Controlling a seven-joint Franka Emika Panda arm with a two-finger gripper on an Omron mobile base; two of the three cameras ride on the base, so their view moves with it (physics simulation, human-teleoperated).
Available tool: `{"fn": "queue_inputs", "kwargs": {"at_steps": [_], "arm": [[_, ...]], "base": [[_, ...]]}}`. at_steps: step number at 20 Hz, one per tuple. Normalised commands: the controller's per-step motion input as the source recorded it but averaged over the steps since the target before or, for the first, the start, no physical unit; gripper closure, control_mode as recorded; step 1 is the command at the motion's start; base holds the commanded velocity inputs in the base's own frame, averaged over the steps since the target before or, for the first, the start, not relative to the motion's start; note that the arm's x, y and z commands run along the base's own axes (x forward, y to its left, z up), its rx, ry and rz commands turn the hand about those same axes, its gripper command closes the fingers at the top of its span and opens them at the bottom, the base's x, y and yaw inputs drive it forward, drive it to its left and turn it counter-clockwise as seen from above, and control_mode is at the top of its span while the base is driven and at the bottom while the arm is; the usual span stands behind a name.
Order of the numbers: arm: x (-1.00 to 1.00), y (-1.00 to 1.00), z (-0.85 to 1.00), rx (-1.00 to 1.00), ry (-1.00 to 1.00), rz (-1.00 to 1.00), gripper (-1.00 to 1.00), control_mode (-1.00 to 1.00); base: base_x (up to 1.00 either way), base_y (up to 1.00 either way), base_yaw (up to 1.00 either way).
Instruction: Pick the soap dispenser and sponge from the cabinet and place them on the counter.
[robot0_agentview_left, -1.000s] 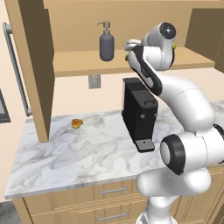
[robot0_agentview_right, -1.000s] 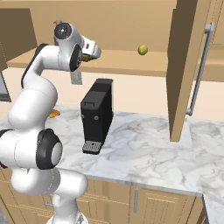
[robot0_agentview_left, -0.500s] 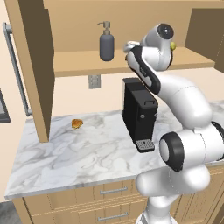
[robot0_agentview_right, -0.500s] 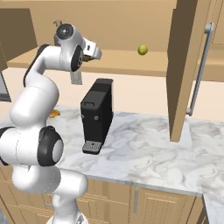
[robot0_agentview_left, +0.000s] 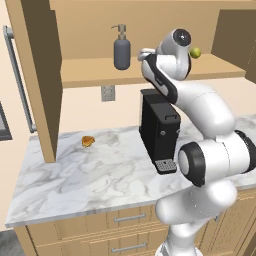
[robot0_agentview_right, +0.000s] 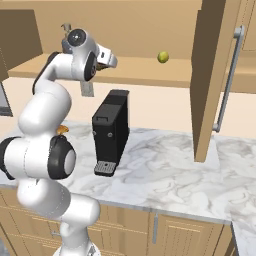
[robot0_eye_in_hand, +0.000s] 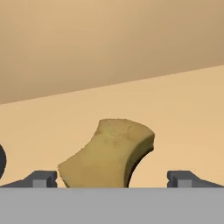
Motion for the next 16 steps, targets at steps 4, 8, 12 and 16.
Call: {"fn": "queue_inputs", "kwargs": {"at_steps": [4,8,12,16], "arm": [[0.33,0.11,0.0,0.0,0.01,-0.03,-1.0,-1.0],[0.14,0.08,-0.1,-0.01,0.04,-0.03,-1.0,-1.0],[0.0,0.03,-0.22,-0.01,0.05,-0.03,-1.0,-1.0],[0.0,0.0,-0.26,0.0,0.04,-0.01,-1.0,-1.0]], "base": [[0.0,0.0,0.0],[0.0,0.0,0.0],[0.0,0.0,0.0],[0.0,0.0,0.0]]}}
